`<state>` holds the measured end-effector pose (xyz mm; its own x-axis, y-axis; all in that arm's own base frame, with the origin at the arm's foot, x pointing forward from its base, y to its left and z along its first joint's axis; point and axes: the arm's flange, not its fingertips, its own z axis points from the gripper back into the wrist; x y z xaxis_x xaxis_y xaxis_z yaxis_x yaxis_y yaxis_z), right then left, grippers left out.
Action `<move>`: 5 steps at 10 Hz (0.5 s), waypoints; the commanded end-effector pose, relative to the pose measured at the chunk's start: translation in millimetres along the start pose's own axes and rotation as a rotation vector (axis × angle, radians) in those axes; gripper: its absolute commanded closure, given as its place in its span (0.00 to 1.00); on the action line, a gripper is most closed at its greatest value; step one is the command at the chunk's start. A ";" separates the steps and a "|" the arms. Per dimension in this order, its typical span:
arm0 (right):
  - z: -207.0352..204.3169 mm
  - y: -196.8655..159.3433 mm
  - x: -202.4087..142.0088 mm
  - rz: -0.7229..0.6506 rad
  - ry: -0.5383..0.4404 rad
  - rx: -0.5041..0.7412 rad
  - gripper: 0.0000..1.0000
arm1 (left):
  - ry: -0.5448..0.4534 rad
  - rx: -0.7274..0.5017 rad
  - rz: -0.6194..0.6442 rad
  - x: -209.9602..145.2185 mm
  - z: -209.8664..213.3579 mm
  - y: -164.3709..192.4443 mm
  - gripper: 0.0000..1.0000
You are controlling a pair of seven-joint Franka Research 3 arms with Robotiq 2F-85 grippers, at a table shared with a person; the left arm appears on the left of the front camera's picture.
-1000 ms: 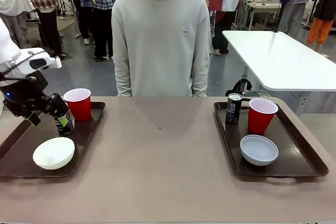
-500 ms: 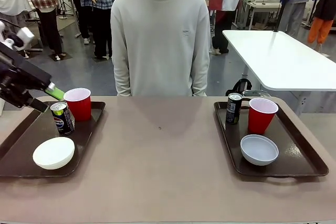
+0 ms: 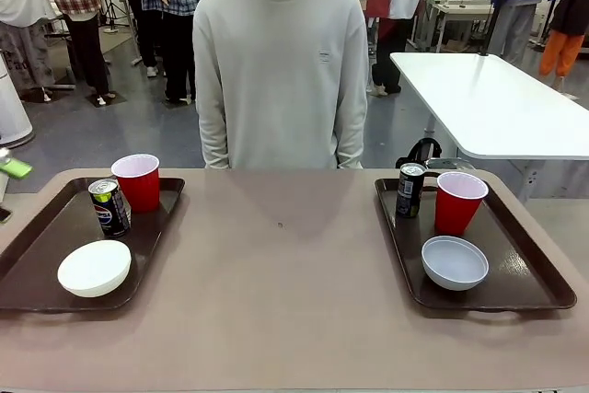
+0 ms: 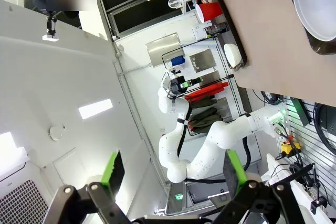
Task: Prepare tableware on both trays.
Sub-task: Pick up a Picnic Bowl from the table and place it on a Handle tray.
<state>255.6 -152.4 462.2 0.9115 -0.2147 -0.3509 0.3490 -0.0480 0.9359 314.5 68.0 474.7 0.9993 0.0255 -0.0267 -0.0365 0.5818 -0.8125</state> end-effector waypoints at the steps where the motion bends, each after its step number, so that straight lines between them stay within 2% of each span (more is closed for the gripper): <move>1: -3.3 0.8 -1.0 0.011 0.007 0.020 0.00 | 0.097 0.036 0.025 19.3 20.7 31.7 0.09; 2: -3.3 0.8 -1.0 0.011 0.007 0.020 0.00 | 0.097 0.086 0.029 22.5 21.7 36.8 0.09; 3: -3.3 0.8 -1.0 0.011 0.007 0.020 0.00 | 0.048 0.126 0.047 20.6 21.2 39.0 0.09; 4: -3.3 0.8 -1.0 0.011 0.007 0.020 0.00 | 0.078 0.033 0.059 12.0 12.6 39.6 0.09; 5: -3.3 0.8 -1.0 0.011 0.007 0.020 0.00 | 0.078 0.033 0.059 12.0 12.6 39.6 0.09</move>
<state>255.6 -152.4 462.2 0.9115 -0.2147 -0.3509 0.3491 -0.0479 0.9359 331.3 107.6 447.5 0.9906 0.0056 -0.1367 -0.1095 0.6317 -0.7674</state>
